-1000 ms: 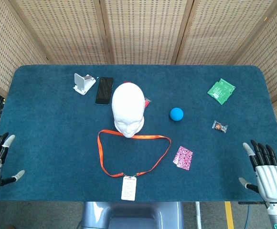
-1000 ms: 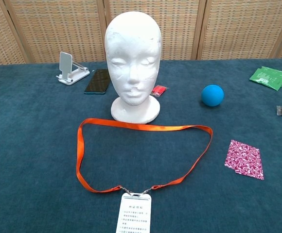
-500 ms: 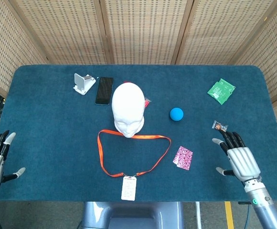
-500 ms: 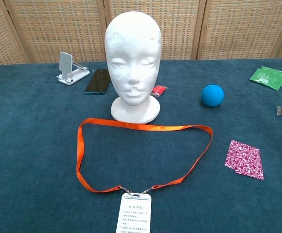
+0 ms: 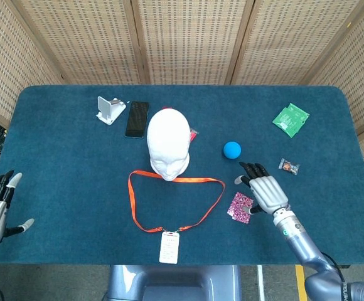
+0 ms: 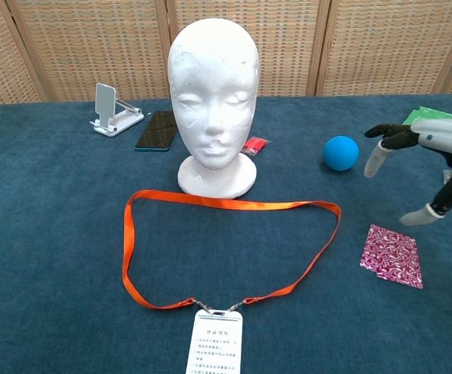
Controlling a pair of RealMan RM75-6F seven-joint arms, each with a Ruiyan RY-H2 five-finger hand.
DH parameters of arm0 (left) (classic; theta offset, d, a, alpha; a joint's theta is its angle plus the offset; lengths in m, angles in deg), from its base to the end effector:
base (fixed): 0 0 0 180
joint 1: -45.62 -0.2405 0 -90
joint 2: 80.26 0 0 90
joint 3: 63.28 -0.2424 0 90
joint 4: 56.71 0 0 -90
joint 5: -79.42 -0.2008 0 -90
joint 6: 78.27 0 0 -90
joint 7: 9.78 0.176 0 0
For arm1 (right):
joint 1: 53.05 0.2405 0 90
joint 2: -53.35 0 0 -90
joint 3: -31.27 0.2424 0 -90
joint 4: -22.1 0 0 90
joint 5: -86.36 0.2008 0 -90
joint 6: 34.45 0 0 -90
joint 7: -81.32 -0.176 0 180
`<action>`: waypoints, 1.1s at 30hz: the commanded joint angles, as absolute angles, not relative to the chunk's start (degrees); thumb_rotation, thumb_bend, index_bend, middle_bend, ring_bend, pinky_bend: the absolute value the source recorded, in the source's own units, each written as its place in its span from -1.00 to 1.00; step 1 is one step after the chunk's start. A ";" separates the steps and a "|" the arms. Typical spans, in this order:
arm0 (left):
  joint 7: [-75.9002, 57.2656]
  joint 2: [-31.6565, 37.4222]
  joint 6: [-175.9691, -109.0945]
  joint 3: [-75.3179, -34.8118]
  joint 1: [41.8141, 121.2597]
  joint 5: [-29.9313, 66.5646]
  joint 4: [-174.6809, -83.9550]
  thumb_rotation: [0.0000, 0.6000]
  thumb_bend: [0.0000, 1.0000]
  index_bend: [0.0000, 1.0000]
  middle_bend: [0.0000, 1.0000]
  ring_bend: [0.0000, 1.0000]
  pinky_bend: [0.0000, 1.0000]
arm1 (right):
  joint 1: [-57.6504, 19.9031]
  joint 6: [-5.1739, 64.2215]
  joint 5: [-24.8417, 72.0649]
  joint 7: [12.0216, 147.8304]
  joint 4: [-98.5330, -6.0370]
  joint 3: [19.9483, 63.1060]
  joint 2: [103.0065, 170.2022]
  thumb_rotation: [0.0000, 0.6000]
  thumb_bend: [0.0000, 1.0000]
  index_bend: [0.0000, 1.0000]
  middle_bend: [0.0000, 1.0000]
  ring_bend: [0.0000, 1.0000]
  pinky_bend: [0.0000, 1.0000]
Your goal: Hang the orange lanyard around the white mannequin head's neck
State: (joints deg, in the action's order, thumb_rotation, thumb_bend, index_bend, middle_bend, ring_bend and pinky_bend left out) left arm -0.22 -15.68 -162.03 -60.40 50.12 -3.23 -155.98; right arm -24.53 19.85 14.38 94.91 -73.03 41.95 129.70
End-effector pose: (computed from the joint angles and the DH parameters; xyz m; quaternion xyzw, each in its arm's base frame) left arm -0.2824 0.2072 0.1477 -0.5940 -0.3991 -0.3583 0.5996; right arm -0.1877 -0.3186 0.0337 0.7169 -0.4259 0.3570 0.4210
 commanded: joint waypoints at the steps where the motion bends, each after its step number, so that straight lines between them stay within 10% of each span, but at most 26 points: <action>1: -0.08 -15.60 -161.91 -60.41 50.19 -3.07 -155.97 1.00 -1.00 -1.00 -1.00 -1.00 -1.00 | -22.16 18.82 17.71 97.88 -70.75 43.10 133.57 1.00 -0.21 -0.28 -1.00 -1.00 -1.00; 33: 0.20 -15.14 -159.73 -60.19 51.45 -0.70 -155.38 1.00 -1.00 -1.00 -1.00 -1.00 -1.00 | -11.96 21.29 30.95 112.20 -53.06 43.46 152.03 1.00 0.05 -0.08 -1.00 -1.00 -1.00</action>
